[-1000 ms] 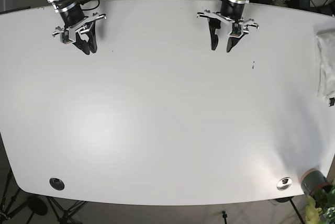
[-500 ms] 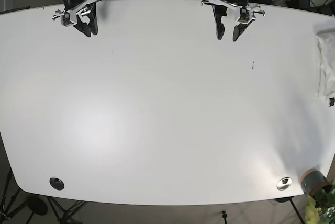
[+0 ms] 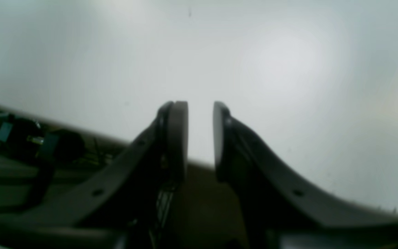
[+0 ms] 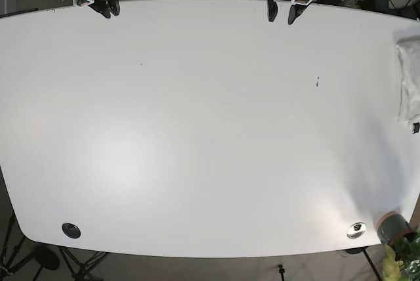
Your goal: Fold the T-shirt properly
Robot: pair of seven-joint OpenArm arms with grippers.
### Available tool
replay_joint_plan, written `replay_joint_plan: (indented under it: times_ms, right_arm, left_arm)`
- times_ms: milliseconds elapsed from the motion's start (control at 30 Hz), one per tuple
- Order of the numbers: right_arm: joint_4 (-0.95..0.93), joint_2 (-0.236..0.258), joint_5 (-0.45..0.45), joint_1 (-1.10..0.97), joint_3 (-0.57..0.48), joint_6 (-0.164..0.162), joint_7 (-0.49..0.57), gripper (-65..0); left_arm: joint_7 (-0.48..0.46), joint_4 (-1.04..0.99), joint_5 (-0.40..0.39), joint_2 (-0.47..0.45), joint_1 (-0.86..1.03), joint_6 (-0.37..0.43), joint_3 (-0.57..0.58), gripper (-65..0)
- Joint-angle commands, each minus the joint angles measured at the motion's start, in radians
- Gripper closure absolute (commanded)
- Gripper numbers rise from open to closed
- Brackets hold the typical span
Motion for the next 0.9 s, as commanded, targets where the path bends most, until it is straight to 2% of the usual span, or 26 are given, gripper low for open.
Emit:
replay_joint_plan:
  times_ms: [0, 167, 367, 567, 867]
  right_arm:
    - [0.020, 0.008, 0.030, -0.037, 0.006, 0.005, 0.027, -11.4]
    - [0.020, 0.017, 0.133, -0.144, 0.006, 0.007, 0.027, -11.4]
    - [0.019, 0.018, 0.139, -0.245, 0.006, 0.013, 0.027, -11.4]
    - [-0.052, 0.020, 0.139, -0.298, -0.003, 0.015, 0.025, -11.4]
    - [-0.297, 0.092, 0.138, -0.213, -0.083, 0.012, 0.025, -11.4]
  left_arm:
    - [-0.030, 0.021, -0.012, 0.002, 0.034, -0.002, -0.001, -24.4]
    - [-0.030, 0.021, -0.012, 0.000, 0.118, -0.002, -0.001, -24.4]
    - [-0.028, 0.013, -0.012, -0.005, 0.236, -0.002, -0.007, -24.4]
    - [-0.028, -0.065, -0.010, -0.006, 0.261, -0.002, -0.076, -24.4]
    - [-0.028, -0.329, -0.007, -0.015, 0.153, -0.002, -0.097, -24.4]
